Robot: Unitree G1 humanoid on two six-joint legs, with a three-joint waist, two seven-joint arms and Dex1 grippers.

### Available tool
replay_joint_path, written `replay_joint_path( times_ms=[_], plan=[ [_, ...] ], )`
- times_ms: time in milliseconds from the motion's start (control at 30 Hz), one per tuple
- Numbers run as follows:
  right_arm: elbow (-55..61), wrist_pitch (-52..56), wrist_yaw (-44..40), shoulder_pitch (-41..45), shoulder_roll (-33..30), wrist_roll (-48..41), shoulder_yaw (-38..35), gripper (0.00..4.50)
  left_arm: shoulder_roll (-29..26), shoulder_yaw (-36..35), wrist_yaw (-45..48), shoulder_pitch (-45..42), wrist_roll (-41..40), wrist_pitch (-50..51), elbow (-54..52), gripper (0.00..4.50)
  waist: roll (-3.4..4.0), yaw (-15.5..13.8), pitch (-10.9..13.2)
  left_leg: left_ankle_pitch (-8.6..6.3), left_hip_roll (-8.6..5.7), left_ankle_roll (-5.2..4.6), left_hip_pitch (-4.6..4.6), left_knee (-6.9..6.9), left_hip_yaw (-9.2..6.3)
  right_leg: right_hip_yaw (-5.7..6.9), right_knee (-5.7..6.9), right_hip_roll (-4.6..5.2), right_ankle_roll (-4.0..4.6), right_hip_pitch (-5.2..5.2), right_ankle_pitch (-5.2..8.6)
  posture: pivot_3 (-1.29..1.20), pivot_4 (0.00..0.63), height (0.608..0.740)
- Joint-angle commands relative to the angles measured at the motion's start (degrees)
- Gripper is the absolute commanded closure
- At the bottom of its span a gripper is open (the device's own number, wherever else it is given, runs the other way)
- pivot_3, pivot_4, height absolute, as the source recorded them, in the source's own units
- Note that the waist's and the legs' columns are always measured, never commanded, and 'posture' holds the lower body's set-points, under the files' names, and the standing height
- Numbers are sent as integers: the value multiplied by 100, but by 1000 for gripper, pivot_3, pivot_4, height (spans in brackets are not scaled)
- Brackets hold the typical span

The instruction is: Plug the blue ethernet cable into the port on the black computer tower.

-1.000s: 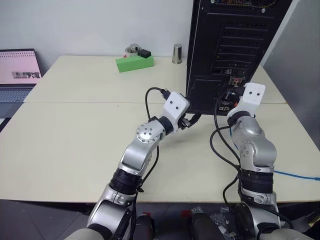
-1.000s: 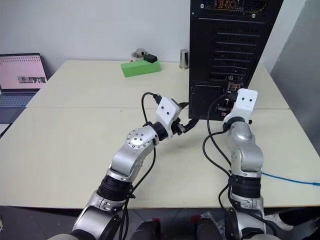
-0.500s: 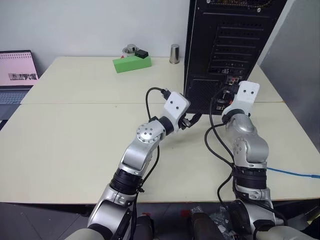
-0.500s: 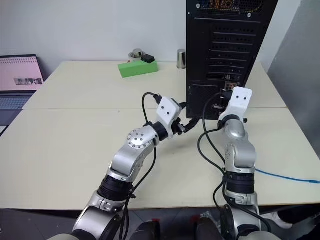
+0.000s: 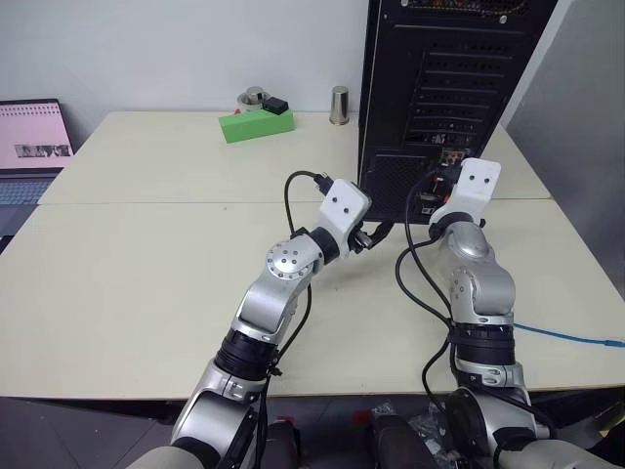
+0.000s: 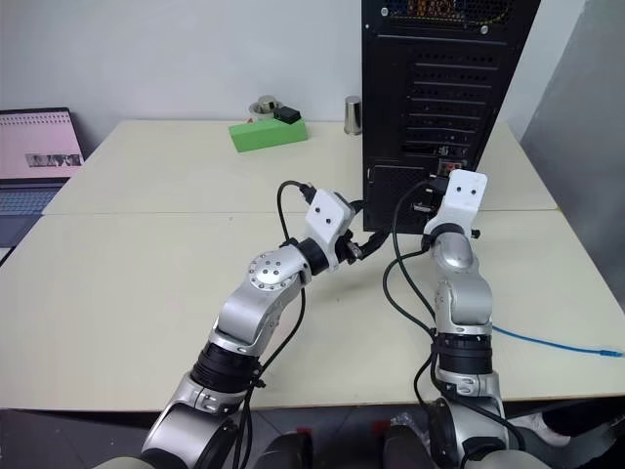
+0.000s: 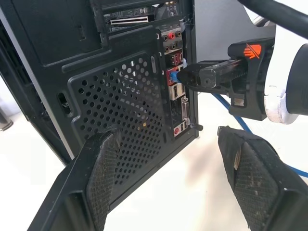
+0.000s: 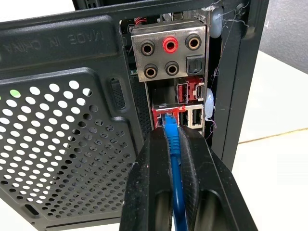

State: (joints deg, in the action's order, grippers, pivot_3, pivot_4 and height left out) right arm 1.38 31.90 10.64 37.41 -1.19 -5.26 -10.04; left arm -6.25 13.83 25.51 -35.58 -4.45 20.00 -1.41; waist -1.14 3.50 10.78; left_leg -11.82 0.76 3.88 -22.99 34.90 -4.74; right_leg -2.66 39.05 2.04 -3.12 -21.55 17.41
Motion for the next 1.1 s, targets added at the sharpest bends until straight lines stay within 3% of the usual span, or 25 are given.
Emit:
replay_joint_path(
  times_ms=[33, 100, 467, 600, 733, 1100],
  plan=[
    [153, -86, -284, 0, -34, -106, 136, 4500, 25, -163, -14, -132, -76, -16, -117, 1073, 0, 10, 0, 0, 0, 0, 0, 0, 0, 0, 0, -1, 0, 0, 0, 0, 150, 740],
    [212, -57, -371, -83, -89, -102, 159, 3816, 27, -208, 10, -162, -101, -23, -105, 1041, 0, 11, 0, 0, 1, 0, 0, 0, 0, 0, 0, -1, 0, 0, 0, 0, 150, 740],
    [1044, 441, -692, -493, -363, -285, 31, 1617, -35, -330, 228, -244, -281, -59, -47, 1041, 0, -50, 0, 0, -1, 0, -8, -3, -1, 3, -4, 1, 0, -4, 0, 0, 150, 740],
    [1746, 895, -1102, -778, -799, -499, -24, 788, -191, -404, 430, -249, -417, 209, -112, 1041, 0, -74, 0, 0, -2, 0, -13, -2, -2, 4, -7, 1, 0, -7, 0, 0, 150, 740],
    [2452, 1581, -2042, -1085, -1609, -1131, -167, 13, -601, -497, 894, -191, -645, 506, -267, 1041, 0, -64, 1, 0, -2, 0, -14, -2, -4, 7, -7, 1, -1, -8, 1, 0, 150, 740],
    [3005, 1833, -4211, -1937, -3468, -2734, -1184, 13, -1773, -986, 2006, -209, -1246, 679, -162, 1041, -2, -100, 3, -1, -2, -1, -22, -1, -4, 10, -15, 2, -1, -8, 2, 0, 150, 740]
  ],
)
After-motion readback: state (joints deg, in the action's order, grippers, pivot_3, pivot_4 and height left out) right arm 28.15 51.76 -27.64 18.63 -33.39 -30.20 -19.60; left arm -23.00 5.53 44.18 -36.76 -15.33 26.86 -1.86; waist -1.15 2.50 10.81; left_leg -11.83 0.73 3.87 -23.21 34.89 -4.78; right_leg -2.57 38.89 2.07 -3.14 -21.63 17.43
